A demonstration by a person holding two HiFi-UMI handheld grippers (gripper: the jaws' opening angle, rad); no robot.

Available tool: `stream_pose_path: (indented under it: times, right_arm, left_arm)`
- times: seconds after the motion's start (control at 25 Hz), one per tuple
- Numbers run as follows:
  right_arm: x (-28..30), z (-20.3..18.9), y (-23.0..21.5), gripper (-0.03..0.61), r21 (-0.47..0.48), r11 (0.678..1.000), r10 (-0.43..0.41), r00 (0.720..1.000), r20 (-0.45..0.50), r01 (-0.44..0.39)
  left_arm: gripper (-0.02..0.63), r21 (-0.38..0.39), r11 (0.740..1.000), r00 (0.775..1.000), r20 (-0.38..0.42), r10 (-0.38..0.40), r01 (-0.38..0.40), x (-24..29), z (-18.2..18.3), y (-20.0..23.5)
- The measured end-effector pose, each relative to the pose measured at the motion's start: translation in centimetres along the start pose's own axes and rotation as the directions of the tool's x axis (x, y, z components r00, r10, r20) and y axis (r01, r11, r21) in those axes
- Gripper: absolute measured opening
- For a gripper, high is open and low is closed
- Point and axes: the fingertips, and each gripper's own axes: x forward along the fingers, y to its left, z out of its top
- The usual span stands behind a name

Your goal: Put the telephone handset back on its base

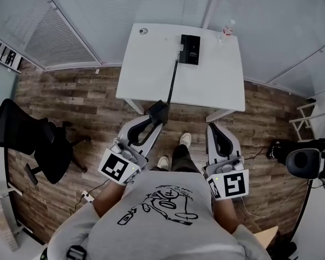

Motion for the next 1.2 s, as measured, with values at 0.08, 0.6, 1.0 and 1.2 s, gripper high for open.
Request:
stream_pose_path:
  times: [0.08,0.6,1.0,1.2]
  right_arm:
    - [0.8,-0.4,-1.8,0.006,0.008,1.0,-0.007,1.0,-0.006,0.008]
    - [6.8,0.1,-12.8,0.006,0.026,1.0,0.013,1.0,0.003,-0.013]
    - [7.9,0.2,-18.6,0.006,0.035,0.999,0.02,1.0,0.022,-0.021]
    - [8.9,-0.7,-21.2,0.006,0.031,0.999,0.026,1.0,0.014,-0.026]
  left_arm:
    - [0.072,0.004,1.0,1.0,-0.014,0.002,-0.002,1.7,-0.4,0.7]
    - [0.072,0.016,0.999,0.996,-0.079,0.037,-0.036,12.7,-1.6,4.1]
    - [0.072,0.03,0.999,0.995,-0.089,0.036,-0.034,19.1,-1.4,4.2]
    - [0.072,0.032,0.999,0.996,-0.086,0.037,-0.035,21.6,-1.8,4.2]
